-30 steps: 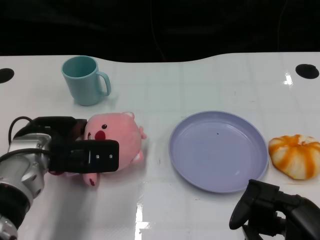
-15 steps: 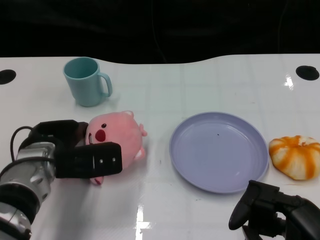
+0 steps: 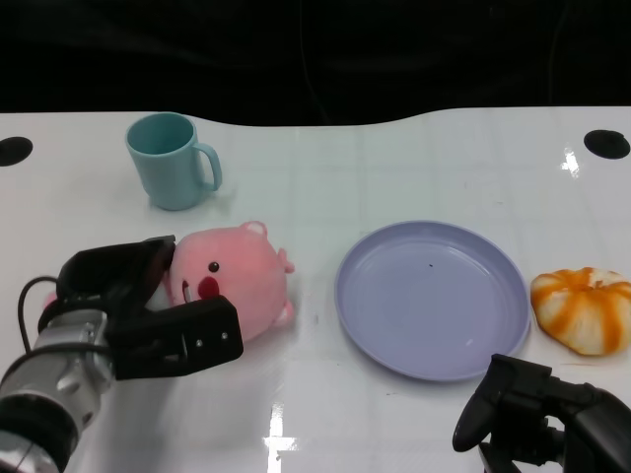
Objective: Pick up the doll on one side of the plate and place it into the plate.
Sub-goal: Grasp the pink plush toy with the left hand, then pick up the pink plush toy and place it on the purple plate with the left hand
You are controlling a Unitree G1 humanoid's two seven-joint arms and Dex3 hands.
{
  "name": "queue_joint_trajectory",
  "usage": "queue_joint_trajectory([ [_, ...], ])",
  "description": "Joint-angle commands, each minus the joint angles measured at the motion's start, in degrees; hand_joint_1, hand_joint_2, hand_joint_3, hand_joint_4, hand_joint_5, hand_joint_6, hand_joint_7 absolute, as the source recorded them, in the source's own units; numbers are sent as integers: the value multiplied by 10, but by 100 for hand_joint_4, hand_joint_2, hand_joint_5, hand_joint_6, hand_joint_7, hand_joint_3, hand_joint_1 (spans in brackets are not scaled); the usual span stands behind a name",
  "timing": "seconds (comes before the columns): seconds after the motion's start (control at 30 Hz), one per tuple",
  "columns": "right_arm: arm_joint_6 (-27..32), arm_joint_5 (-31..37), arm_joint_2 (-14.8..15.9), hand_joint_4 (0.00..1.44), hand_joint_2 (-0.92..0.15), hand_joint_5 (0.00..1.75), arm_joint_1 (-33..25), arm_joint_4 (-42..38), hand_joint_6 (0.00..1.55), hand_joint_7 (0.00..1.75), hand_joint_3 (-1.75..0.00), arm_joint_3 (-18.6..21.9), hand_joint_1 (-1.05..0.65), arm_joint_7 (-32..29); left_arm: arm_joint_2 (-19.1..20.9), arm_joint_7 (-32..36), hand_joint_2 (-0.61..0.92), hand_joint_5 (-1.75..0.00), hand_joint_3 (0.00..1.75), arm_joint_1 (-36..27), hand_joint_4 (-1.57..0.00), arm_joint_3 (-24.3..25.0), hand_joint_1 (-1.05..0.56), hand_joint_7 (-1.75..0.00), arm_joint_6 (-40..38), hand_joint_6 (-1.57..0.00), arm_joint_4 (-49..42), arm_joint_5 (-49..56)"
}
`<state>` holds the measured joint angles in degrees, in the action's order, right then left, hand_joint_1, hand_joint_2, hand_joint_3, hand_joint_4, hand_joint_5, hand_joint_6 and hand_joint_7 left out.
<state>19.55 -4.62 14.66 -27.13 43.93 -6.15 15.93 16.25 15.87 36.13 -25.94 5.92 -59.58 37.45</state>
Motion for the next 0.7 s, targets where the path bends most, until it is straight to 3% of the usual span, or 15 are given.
queue_joint_trajectory([
  [0.03, -9, -3, 5, 62, -62, 173, 4, -4, 57, 148, -113, 7, -10, 2, -8, 8, 76, -175, 61, -43, -88, 25, -19, -174, 16, -68, 31, -32],
  [0.1, -9, -3, 5, 63, -62, 173, 5, -6, 57, 148, -113, 8, -10, 2, -2, 7, 74, -175, 65, -54, -88, 41, -18, -174, 17, -69, 64, -47],
  [0.13, -10, -4, 5, 63, -62, 173, 5, -7, 57, 148, -113, 8, -9, 2, 0, 5, 66, -175, 81, -60, -90, 47, -16, -175, 17, -72, 79, -53],
  [0.3, -10, -3, 5, 63, -62, 173, 6, -9, 57, 148, -114, 7, -9, 2, 11, -13, 48, -175, 115, -86, -95, 83, -15, -175, 16, -77, 169, -82],
  [0.47, -8, -4, 5, 62, -62, 173, 9, -11, 56, 149, -115, 6, -9, 3, 12, -40, 43, -175, 126, -102, -95, 97, -15, -175, -14, -76, 268, -81],
  [0.7, -1, -2, 3, 61, -62, 174, 13, -13, 55, 150, -115, 2, -8, 0, 1, -69, 39, -175, 133, -77, -97, 85, -17, -175, -23, -79, 323, -65],
])
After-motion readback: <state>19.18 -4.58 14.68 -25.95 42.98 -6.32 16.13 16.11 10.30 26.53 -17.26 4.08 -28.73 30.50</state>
